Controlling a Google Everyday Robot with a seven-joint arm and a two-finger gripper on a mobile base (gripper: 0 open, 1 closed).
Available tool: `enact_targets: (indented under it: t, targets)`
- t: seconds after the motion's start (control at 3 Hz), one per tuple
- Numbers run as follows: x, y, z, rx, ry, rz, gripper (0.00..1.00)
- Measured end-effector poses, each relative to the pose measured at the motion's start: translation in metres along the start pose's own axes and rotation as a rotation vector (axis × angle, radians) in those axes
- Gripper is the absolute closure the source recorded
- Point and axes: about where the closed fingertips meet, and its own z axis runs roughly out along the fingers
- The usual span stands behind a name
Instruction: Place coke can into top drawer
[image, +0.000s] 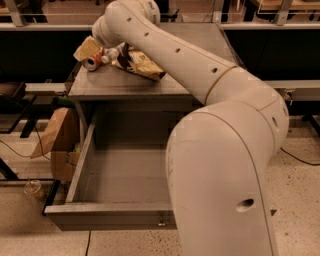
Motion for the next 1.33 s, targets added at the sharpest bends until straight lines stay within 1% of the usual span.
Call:
enact_targets:
  t: [0.33, 0.67, 1.0, 1.33]
  targets:
    - [-0.013, 0.006, -0.007, -0.091, -0.107, 0.076, 0.0]
    - [-0.03, 0.015, -0.017, -0.162, -0.189, 0.097, 0.0]
    - [-0.029, 0.015, -0.016, -0.16, -0.186, 0.097, 0.0]
    - [-0.034, 0.016, -0.017, -0.146, -0.219, 0.072, 0.0]
